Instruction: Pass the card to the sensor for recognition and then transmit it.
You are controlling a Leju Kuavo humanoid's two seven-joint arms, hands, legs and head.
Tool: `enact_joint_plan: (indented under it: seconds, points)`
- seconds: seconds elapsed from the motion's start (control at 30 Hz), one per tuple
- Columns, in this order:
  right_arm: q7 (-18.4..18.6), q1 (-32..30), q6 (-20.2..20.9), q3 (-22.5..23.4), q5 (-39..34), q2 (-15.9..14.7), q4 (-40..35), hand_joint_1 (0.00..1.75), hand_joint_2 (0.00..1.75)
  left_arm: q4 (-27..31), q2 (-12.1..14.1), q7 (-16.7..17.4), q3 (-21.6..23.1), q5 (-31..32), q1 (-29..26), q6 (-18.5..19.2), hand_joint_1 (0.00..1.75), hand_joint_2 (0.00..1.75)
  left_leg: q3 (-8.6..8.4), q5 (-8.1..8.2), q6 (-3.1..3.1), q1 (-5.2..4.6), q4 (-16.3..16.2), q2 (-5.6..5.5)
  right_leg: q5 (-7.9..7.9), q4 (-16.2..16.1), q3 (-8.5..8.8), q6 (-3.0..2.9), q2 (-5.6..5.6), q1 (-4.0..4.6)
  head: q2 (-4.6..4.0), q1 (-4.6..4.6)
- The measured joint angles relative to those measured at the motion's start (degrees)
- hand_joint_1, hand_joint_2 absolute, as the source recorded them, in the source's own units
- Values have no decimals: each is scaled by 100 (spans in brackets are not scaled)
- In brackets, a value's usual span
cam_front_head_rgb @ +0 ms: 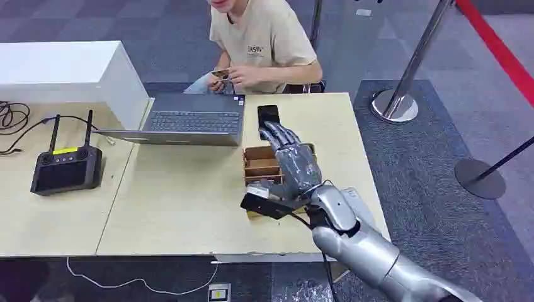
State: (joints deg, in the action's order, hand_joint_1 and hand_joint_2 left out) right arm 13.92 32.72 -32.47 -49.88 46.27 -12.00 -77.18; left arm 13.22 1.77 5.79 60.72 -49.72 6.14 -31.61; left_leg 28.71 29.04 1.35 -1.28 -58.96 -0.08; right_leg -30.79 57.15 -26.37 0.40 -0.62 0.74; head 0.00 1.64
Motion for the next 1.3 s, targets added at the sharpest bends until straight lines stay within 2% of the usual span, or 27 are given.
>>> enact_joint_plan:
  seconds: [0.07, 0.17, 0.27, 0.37, 0.4, 0.6, 0.77, 1.17, 1.3]
  points:
    - [-44, -36, -341, 118, -37, 11, -20, 0, 175, 0, -13, -4, 0, -15, 0, -11, 0, 0, 0, 0, 0, 0, 0, 0, 0, 0, 0, 0, 0, 0, 0, 0]
    - [-199, -59, -632, 337, -303, 22, -81, 0, 175, 0, -28, -41, 0, -17, -1, -13, 0, 0, 0, 0, 0, 0, 0, 0, 0, 0, 1, 0, 0, 0, 0, 2]
    - [-326, -27, -615, 521, -623, 22, -164, 0, 175, 0, -37, -61, 2, -13, -2, -22, 0, 0, 0, 0, 0, 0, 0, -1, 1, 1, 1, 0, 0, 0, 0, 0]
    - [-356, 134, -366, 662, -833, 20, -203, 0, 175, 0, -41, -61, 13, 26, 0, -24, 0, 0, 0, 0, 0, 0, 0, 1, 2, 1, 1, -1, 0, 0, 0, 2]
    - [-356, 222, -258, 695, -885, 17, -203, 0, 175, 0, -44, -59, 24, 48, 0, -22, 0, 175, 0, 0, 0, 0, 0, 1, 2, 1, 1, -1, 0, 0, 0, 0]
    - [-396, 791, 224, 815, -1204, 9, 52, 0, 175, 0, -66, 66, 109, 208, 26, 35, 0, 175, 0, -1, 0, 0, 0, 0, 3, 1, 0, -2, 0, 0, 0, 2]
    - [-402, 1005, 266, 853, -1200, 7, 282, 0, 175, 0, -70, 68, 175, 216, 44, 39, 0, 175, 0, -1, 0, 0, -2, 0, 3, 1, 0, -1, 0, 0, 0, 0]
    - [-409, 1057, 264, 892, -1193, 9, 560, 0, 175, 0, -76, 68, 203, 219, 73, 39, 0, 175, 0, -1, 0, 0, -1, 0, 3, 2, 1, -1, 0, 1, 0, 0]
    - [-179, 1120, 286, 872, -622, 7, 669, 0, 175, 0, -79, 68, 230, 225, 79, 39, 0, 175, 1, -1, 0, 0, -1, -1, 3, 2, 0, -1, 0, 1, 0, 0]
